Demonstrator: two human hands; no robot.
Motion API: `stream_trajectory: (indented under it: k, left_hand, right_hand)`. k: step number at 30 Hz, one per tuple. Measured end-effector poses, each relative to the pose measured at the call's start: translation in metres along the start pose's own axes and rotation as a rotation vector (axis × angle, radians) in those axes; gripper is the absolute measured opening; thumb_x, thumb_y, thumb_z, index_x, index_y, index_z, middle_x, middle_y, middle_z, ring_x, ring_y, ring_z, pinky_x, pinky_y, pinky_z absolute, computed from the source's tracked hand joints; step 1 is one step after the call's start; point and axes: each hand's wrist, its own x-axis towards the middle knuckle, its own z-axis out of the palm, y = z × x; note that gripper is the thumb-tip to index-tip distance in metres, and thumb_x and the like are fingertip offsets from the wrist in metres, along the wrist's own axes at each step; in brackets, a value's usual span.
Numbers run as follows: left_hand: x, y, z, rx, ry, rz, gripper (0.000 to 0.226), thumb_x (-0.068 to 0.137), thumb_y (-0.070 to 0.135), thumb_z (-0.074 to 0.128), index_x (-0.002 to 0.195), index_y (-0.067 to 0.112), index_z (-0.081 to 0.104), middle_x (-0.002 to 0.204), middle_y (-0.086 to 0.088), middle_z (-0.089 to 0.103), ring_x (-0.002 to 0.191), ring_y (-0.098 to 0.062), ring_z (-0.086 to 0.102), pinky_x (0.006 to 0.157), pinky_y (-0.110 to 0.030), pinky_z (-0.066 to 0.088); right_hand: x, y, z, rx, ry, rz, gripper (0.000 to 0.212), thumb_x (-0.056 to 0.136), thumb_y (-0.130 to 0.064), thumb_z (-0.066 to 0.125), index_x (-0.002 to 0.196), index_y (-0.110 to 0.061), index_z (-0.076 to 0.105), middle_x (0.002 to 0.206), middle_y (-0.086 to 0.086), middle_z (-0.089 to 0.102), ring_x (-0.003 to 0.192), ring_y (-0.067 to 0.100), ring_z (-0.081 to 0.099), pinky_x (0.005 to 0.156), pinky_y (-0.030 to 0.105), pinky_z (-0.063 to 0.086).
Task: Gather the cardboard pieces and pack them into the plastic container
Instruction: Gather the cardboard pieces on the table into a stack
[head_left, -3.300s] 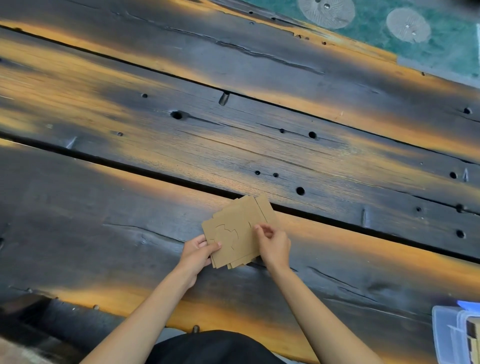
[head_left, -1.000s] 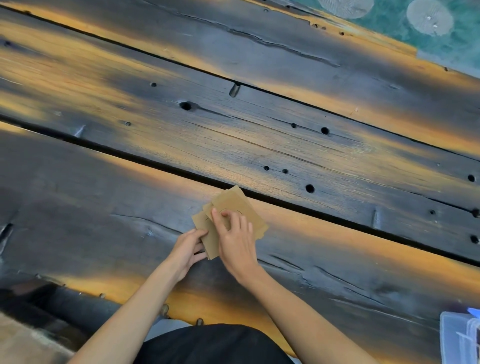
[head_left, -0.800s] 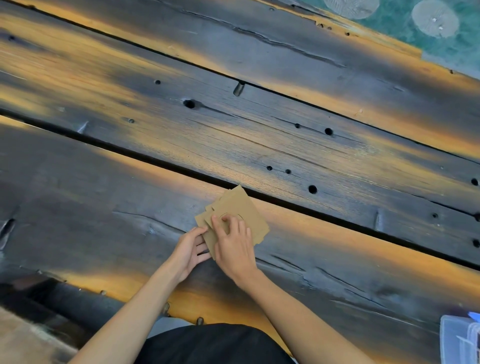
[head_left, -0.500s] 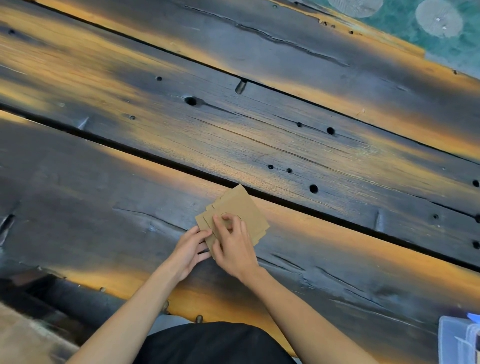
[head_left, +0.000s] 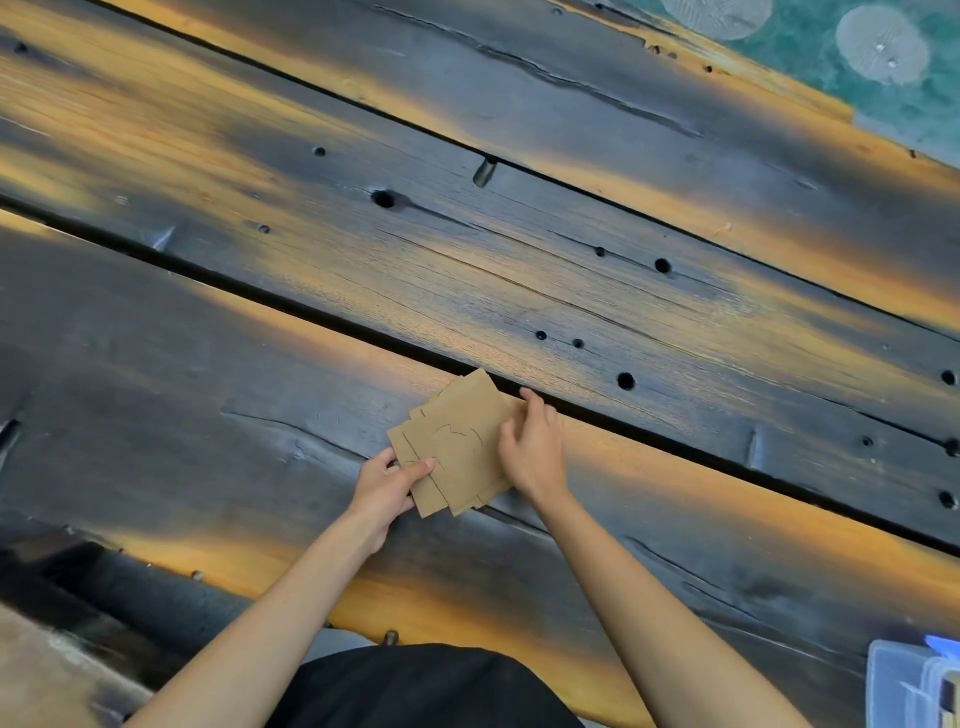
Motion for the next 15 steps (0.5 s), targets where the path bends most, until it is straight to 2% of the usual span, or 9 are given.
stream_trajectory:
  k: [3, 6, 8, 11, 15]
  left_hand:
    - [0.002, 0.000, 0.001, 0.003, -0.008, -0.003, 0.030, 0.094, 0.013, 0.070, 0.123, 0.017, 0.065, 0.113, -0.004, 0.077, 0.101, -0.021, 0.075, 0.075, -0.033, 0.063]
    - [0.002, 0.002, 0.004, 0.020, -0.008, 0.011, 0.028, 0.095, 0.015, 0.068, 0.123, 0.018, 0.063, 0.118, -0.005, 0.075, 0.108, -0.024, 0.071, 0.094, -0.047, 0.059]
    - [0.001, 0.005, 0.005, 0.066, -0.006, 0.035, 0.027, 0.097, 0.014, 0.066, 0.124, 0.018, 0.061, 0.120, -0.006, 0.073, 0.111, -0.025, 0.069, 0.101, -0.051, 0.055]
    - [-0.001, 0.010, 0.006, 0.156, -0.030, 0.082, 0.031, 0.099, 0.015, 0.063, 0.129, 0.018, 0.055, 0.124, -0.005, 0.070, 0.114, -0.023, 0.067, 0.103, -0.047, 0.053]
    - [-0.005, 0.019, 0.014, 0.231, -0.109, 0.142, 0.035, 0.096, 0.013, 0.067, 0.126, 0.021, 0.051, 0.123, -0.001, 0.069, 0.113, -0.018, 0.066, 0.087, -0.031, 0.057]
  right_hand:
    - [0.003, 0.004, -0.002, 0.010, -0.104, 0.068, 0.056, 0.098, -0.019, 0.051, 0.152, -0.007, 0.041, 0.138, 0.013, 0.053, 0.130, 0.027, 0.051, 0.112, 0.042, 0.041]
    - [-0.004, 0.010, 0.005, 0.014, -0.165, 0.069, 0.052, 0.099, -0.019, 0.051, 0.151, -0.011, 0.046, 0.137, 0.010, 0.055, 0.129, 0.025, 0.050, 0.109, 0.035, 0.039]
    - [-0.011, 0.015, 0.008, 0.026, -0.161, 0.067, 0.053, 0.099, -0.016, 0.050, 0.152, -0.014, 0.046, 0.137, 0.008, 0.056, 0.131, 0.021, 0.047, 0.107, 0.031, 0.036]
    - [-0.018, 0.022, 0.010, 0.089, -0.177, 0.078, 0.058, 0.100, -0.014, 0.049, 0.157, -0.020, 0.040, 0.132, 0.006, 0.052, 0.128, 0.020, 0.045, 0.108, 0.030, 0.035]
    - [-0.025, 0.024, 0.015, 0.092, -0.216, 0.077, 0.063, 0.102, -0.023, 0.048, 0.161, -0.022, 0.026, 0.124, 0.005, 0.038, 0.117, 0.016, 0.031, 0.109, 0.031, 0.029]
